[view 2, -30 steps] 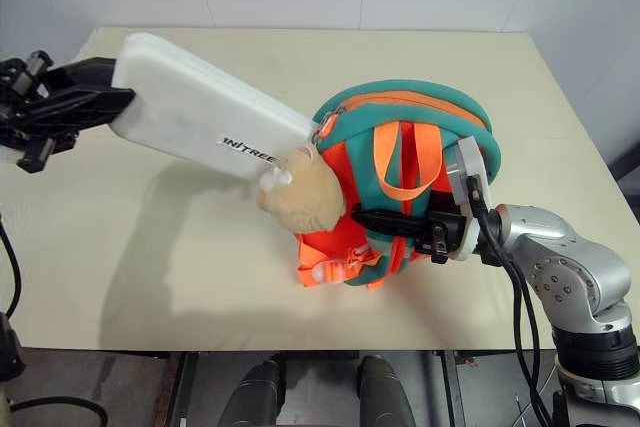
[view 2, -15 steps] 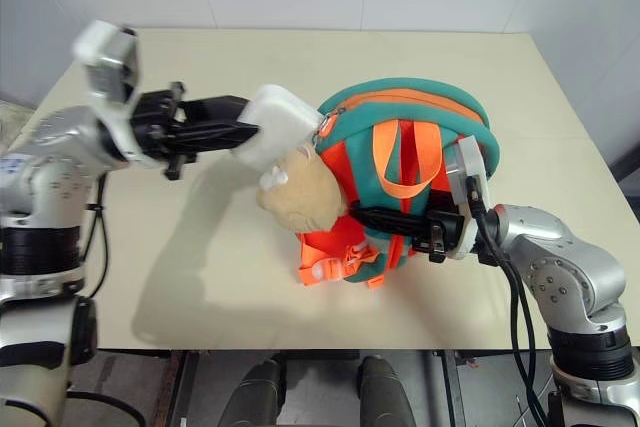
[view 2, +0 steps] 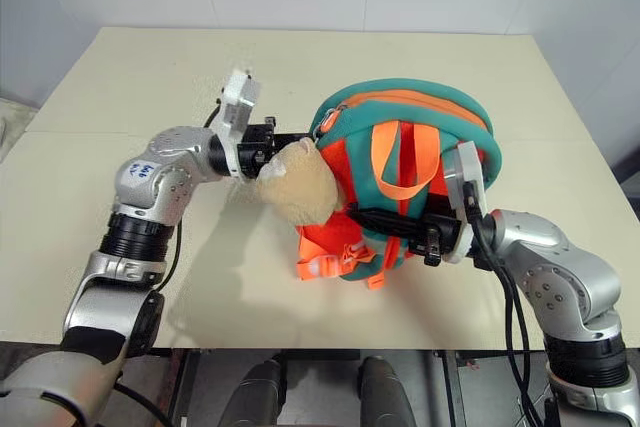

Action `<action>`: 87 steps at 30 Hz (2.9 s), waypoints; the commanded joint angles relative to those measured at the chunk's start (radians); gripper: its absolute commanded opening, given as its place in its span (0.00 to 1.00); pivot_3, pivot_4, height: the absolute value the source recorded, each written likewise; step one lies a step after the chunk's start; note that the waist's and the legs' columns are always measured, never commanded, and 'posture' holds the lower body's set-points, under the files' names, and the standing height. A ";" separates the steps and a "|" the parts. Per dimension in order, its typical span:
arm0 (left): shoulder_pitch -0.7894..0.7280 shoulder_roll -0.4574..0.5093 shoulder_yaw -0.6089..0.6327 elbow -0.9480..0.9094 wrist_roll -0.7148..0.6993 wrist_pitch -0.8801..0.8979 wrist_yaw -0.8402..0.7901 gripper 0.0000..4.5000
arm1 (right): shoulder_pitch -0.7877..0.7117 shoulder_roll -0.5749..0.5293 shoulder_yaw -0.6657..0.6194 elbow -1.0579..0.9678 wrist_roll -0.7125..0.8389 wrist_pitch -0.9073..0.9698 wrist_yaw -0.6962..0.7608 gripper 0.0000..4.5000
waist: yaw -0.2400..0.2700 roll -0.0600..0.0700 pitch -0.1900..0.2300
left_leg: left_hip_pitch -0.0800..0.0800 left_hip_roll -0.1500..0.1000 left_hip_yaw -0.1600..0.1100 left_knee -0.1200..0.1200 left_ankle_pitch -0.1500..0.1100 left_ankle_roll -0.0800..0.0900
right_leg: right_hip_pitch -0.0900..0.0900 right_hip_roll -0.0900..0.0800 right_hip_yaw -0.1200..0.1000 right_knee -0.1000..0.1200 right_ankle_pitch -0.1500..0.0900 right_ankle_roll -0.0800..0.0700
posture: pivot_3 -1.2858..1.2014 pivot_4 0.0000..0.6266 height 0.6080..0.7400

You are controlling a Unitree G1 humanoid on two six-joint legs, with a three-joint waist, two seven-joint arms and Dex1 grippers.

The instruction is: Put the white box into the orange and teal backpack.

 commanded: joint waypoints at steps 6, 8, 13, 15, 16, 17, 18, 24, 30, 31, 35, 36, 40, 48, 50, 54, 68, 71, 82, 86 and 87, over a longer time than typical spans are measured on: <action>-0.070 0.008 -0.022 0.014 0.070 0.037 0.006 0.44 | -0.011 0.007 -0.025 -0.026 0.001 -0.035 -0.016 0.00 | 0.000 0.000 0.000 | 0.000 0.000 0.000 0.000 0.000 0.000 | 0.000 0.000 0.000 0.000 0.000 0.000 | 0.52 0.24 1.00; -0.075 0.030 -0.003 -0.013 0.058 0.061 -0.001 0.55 | -0.013 0.006 -0.025 -0.023 0.001 -0.037 -0.017 0.00 | -0.001 0.000 0.000 | 0.000 0.000 0.000 0.000 0.000 0.000 | 0.000 0.000 0.000 0.000 0.000 0.000 | 0.52 0.24 1.00; -0.045 0.127 0.022 -0.093 0.034 0.107 -0.047 0.89 | -0.017 0.009 -0.016 -0.017 -0.004 -0.038 -0.013 0.00 | -0.003 0.000 0.000 | 0.000 0.000 0.000 0.000 0.000 0.000 | 0.000 0.000 0.001 0.000 0.000 0.000 | 0.52 0.24 1.00; -0.035 0.162 0.044 -0.130 0.020 0.126 -0.052 1.00 | -0.024 0.010 -0.013 -0.008 -0.008 -0.038 -0.009 0.00 | -0.002 0.000 0.000 | 0.000 0.000 0.000 0.000 0.000 0.000 | 0.000 0.000 0.001 0.000 0.000 0.000 | 0.52 0.24 1.00; -0.031 0.180 0.055 -0.149 0.016 0.135 -0.050 1.00 | -0.028 0.010 -0.012 -0.004 -0.010 -0.038 -0.005 0.00 | -0.002 0.000 0.000 | 0.000 0.000 0.000 0.000 0.000 0.000 | 0.000 0.000 0.001 0.000 0.000 0.000 | 0.52 0.24 1.00; -0.027 0.197 0.066 -0.166 0.011 0.144 -0.050 1.00 | -0.032 0.011 -0.009 0.001 -0.012 -0.038 -0.002 0.00 | -0.001 0.000 0.000 | 0.000 0.000 0.000 0.000 0.000 0.000 | 0.000 0.000 0.001 0.000 0.000 0.000 | 0.52 0.24 1.00; -0.019 0.217 0.073 -0.189 0.003 0.158 -0.056 1.00 | -0.036 0.011 -0.006 0.005 -0.015 -0.039 0.000 0.00 | -0.001 0.000 0.000 | 0.000 0.000 0.000 0.000 0.000 0.000 | 0.000 0.000 0.001 0.000 0.000 0.000 | 0.52 0.24 1.00; 0.069 0.339 0.164 -0.343 -0.072 0.243 -0.070 1.00 | -0.060 0.017 0.005 0.032 -0.030 -0.042 0.015 0.00 | -0.004 0.000 0.000 | 0.000 0.000 0.000 -0.001 0.000 0.001 | 0.000 0.000 0.001 -0.001 0.000 0.000 | 0.52 0.24 1.00; 0.180 0.380 0.308 -0.514 -0.222 0.358 0.015 1.00 | -0.066 0.020 0.007 0.042 -0.039 -0.039 0.025 0.00 | -0.003 0.000 0.000 | 0.000 0.000 0.000 -0.002 0.000 0.001 | 0.000 0.000 0.001 0.000 0.000 0.000 | 0.52 0.24 1.00; 0.190 0.379 0.323 -0.534 -0.242 0.371 0.029 1.00 | -0.066 0.021 0.007 0.044 -0.040 -0.039 0.025 0.00 | -0.001 0.000 0.000 | 0.000 0.000 0.000 -0.002 0.000 0.001 | 0.000 0.000 0.001 0.000 0.000 0.000 | 0.52 0.24 1.00; 0.199 0.353 0.361 -0.593 -0.326 0.409 0.099 1.00 | -0.069 0.023 0.009 0.050 -0.044 -0.040 0.030 0.00 | -0.001 0.000 0.000 | 0.000 0.000 0.000 0.000 0.000 0.001 | 0.000 0.000 0.001 0.000 0.000 0.000 | 0.52 0.24 1.00; 0.200 0.344 0.360 -0.606 -0.337 0.412 0.120 1.00 | -0.070 0.024 0.011 0.053 -0.047 -0.041 0.032 0.00 | -0.001 0.000 0.000 | 0.000 0.000 0.000 0.000 0.000 0.001 | 0.001 0.000 0.001 -0.001 0.000 0.000 | 0.52 0.24 1.00; 0.203 0.282 0.276 -0.666 -0.329 0.409 0.210 1.00 | -0.078 0.026 0.009 0.056 -0.046 -0.037 0.034 0.00 | -0.001 0.000 0.000 | 0.001 0.000 0.000 0.000 0.000 0.001 | 0.001 0.000 0.001 -0.001 0.001 0.000 | 0.52 0.24 1.00; 0.150 0.221 0.124 -0.655 -0.271 0.416 0.295 1.00 | -0.074 0.030 0.008 0.052 -0.052 -0.038 0.032 0.00 | -0.002 0.000 0.000 | 0.001 0.000 0.000 0.000 0.000 0.001 | 0.001 0.000 0.002 -0.001 0.001 0.000 | 0.52 0.24 1.00; 0.135 0.227 0.085 -0.648 -0.237 0.415 0.307 1.00 | -0.072 0.031 0.008 0.049 -0.054 -0.039 0.031 0.00 | -0.001 0.000 0.000 | 0.001 0.000 0.000 0.000 0.000 0.001 | 0.001 0.001 0.002 -0.001 0.001 0.000 | 0.52 0.24 1.00; 0.131 0.239 0.082 -0.666 -0.228 0.396 0.294 0.82 | -0.065 0.033 0.001 0.044 -0.055 -0.042 0.025 0.00 | -0.001 0.000 0.000 | 0.001 0.000 0.000 0.000 0.000 0.001 | 0.001 0.001 0.002 -0.002 0.001 0.000 | 0.52 0.24 1.00; 0.096 0.356 0.092 -0.656 -0.224 0.409 0.226 0.15 | -0.036 0.034 -0.010 0.026 -0.054 -0.051 0.023 0.00 | -0.004 0.000 0.000 | 0.000 0.000 0.000 -0.001 0.000 0.001 | 0.001 0.001 0.002 -0.004 0.001 0.001 | 0.52 0.24 1.00; 0.082 0.402 0.115 -0.643 -0.224 0.401 0.194 0.15 | -0.026 0.031 -0.015 0.019 -0.051 -0.054 0.021 0.00 | -0.004 0.000 0.000 | 0.000 0.000 0.000 -0.002 0.000 0.001 | 0.001 0.001 0.002 -0.004 0.001 0.000 | 0.52 0.24 1.00; 0.112 0.604 0.204 -0.548 -0.197 0.360 0.063 0.15 | 0.005 0.023 -0.035 0.005 -0.044 -0.050 0.016 0.00 | -0.006 0.000 0.000 | 0.000 0.000 0.001 -0.005 0.000 0.001 | 0.000 0.001 0.002 -0.007 0.001 0.000 | 0.52 0.24 1.00; 0.149 0.640 0.175 -0.437 -0.145 0.288 -0.005 0.15 | -0.001 0.027 -0.028 0.013 -0.048 -0.052 0.017 0.00 | -0.004 0.000 0.000 | 0.001 0.000 0.001 -0.007 0.000 0.001 | 0.000 0.001 0.002 -0.007 0.000 0.000 | 0.52 0.24 1.00; 0.156 0.644 0.164 -0.415 -0.129 0.270 -0.023 0.15 | -0.004 0.028 -0.027 0.014 -0.048 -0.052 0.016 0.00 | -0.004 0.000 0.000 | 0.000 0.000 0.001 -0.007 0.000 0.001 | 0.000 0.001 0.002 -0.007 0.000 0.000 | 0.52 0.24 1.00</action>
